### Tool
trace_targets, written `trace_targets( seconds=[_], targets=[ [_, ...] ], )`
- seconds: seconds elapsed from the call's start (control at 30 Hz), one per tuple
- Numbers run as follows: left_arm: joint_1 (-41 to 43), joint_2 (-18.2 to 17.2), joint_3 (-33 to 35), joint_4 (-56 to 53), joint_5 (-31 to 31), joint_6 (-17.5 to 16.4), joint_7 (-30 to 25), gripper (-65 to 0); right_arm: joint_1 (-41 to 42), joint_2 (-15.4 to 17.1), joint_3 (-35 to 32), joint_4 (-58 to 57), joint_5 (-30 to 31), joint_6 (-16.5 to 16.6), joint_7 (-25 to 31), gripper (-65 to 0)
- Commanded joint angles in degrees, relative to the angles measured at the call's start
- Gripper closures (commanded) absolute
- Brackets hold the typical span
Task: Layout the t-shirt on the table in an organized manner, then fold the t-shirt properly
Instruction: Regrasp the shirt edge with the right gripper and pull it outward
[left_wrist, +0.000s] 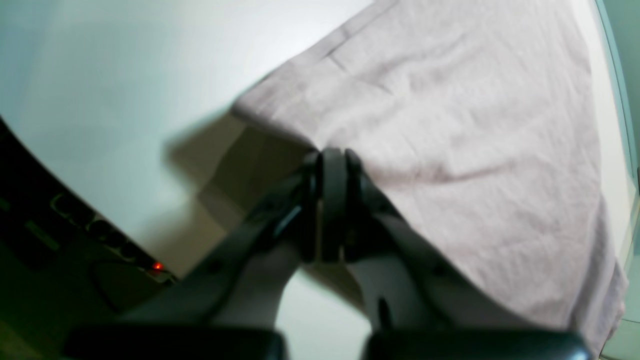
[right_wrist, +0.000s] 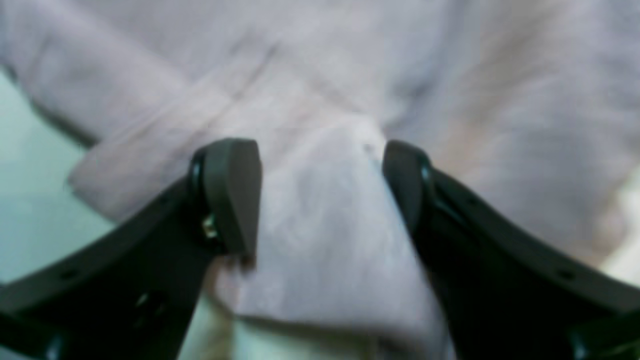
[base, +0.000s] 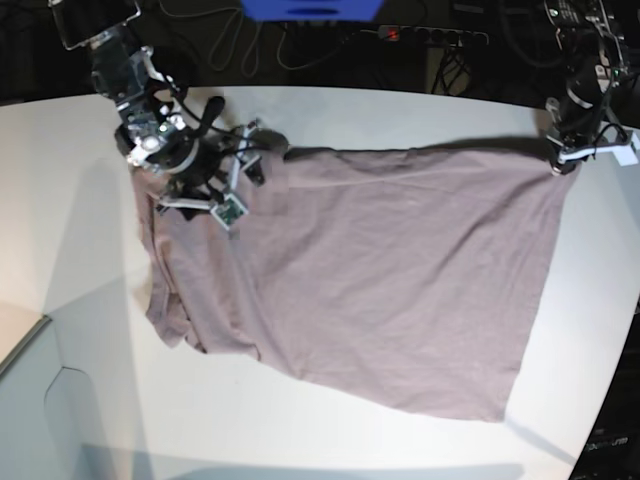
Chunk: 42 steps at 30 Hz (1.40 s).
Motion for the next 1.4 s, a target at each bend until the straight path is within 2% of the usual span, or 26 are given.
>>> trace_targets(
  seconds=[0.0,0.13,0.37,0.5,0.57,0.73,0.97,1.07,1.2,1.3,1.37],
  targets=[
    [-0.1,-0.8,-0.3,0.9,-0.5,-0.5,-0.8,-0.1,0.7,0.4,0.5,0.1,0.3,0.1,1.1,-38.9],
    [-0.2,-0.8,-0.3,0.9,-0.5,-0.5,-0.8,-0.1,0.6,0.5,0.5,-1.0,0.3,0.1,1.3,-36.9],
    [-0.2,-0.8,-0.3,0.9,-0.5,-0.5,-0.9,-0.1,0.4,0.7,0.6,-0.7,0.3,0.1,1.2,-19.4],
    [-0.2,-0.8,-0.3,0.9,-0.5,-0.5,-0.9,-0.1,-1.7,0.8,0.6,3.6,0.3,0.1,1.2,-14.0],
    [-0.2,-0.8,-0.3,0.9,-0.5,-0.5,-0.9,-0.1,-2.8,0.8,0.6,6.4,0.3,0.1,1.2,-15.4],
    [-0.2,-0.8,-0.3,0.9,-0.5,-0.5,-1.0,-0.1,-5.1,0.8,0.6,9.8,0.3,0.1,1.2,-24.4],
    [-0.2,-0.8,-0.3,0.9,-0.5,-0.5,-1.0,-0.1,-6.4,1.7,0.7,9.8,0.3,-0.1,1.2,-21.9],
    [-0.2,-0.8,-0.3,0.9,-0.5,-0.5,-0.9,-0.1,-6.6,1.4,3.4,11.1,0.3,-0.1,1.3,-25.5],
    [-0.2,-0.8,-0.3,0.9,-0.5,-0.5,-0.8,-0.1,-6.5,-1.0,7.5,13.4,0.4,0.1,1.2,-31.5],
    [-0.2,-0.8,-0.3,0.9,-0.5,-0.5,-0.8,-0.1,-6.1,-1.3,7.4,13.5,0.4,0.3,1.1,-35.9],
    [-0.2,-0.8,-0.3,0.9,-0.5,-0.5,-0.8,-0.1,-4.9,-1.5,7.4,12.9,0.4,3.7,1.0,-37.6]
  ],
)
